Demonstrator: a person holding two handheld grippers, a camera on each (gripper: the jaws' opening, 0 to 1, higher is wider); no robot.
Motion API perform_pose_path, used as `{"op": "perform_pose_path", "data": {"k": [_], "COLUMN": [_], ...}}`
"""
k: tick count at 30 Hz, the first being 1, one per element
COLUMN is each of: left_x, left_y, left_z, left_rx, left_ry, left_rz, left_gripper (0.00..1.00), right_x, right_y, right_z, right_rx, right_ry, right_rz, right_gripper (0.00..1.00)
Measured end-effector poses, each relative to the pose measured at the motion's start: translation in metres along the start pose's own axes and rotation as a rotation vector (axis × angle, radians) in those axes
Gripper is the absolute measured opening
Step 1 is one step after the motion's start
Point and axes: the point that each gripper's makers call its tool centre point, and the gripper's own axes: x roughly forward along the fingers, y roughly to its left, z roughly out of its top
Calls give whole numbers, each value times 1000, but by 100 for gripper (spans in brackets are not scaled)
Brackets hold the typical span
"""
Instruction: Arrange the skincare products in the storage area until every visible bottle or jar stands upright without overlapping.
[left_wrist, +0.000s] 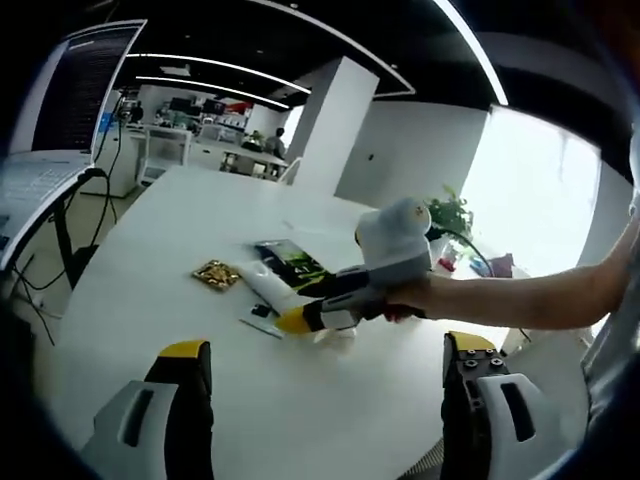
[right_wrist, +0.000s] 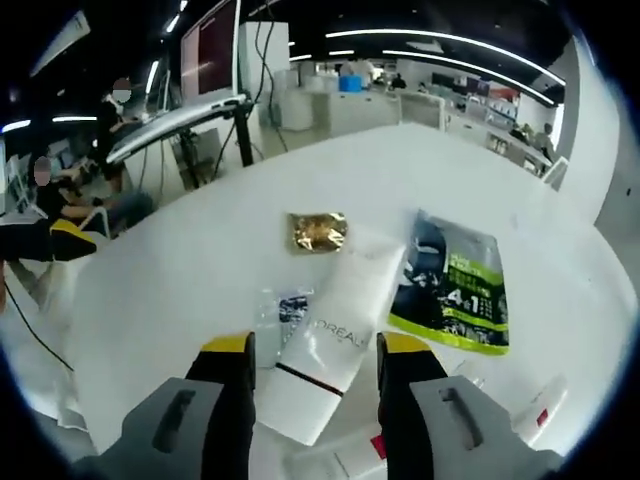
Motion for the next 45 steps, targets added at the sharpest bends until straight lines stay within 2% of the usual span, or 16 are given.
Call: {"op": "perform_pose_path", "data": {"k": [8,17,27,35,38,45], "left_x": [0,1,3,5,5,6], "left_y": [1,2,1,-1,0,6], "left_z": [0,-2,-1,-3,-3,-7], "left_rx": [-3,-14,-19,-25,-28,-56], "left_ry": [-2,3,3,9,10,9], "left_rz": [0,-1,-6,-14,-13,-5], "left_gripper": [90,90,89,89,89,89], "right_x": [11,20,15,13,11,2], "right_y": [-4,-5,-9,-7,-8,0], "right_z": [-3,2,-1,-2,-4,-8], "right_rx": [47,46,42,30,29,28], "right_ry": [28,61,8,30,19,9], "right_rz": [-4,-13,11,-3,-4,34], "right_gripper": [46,43,36,33,33,32]}}
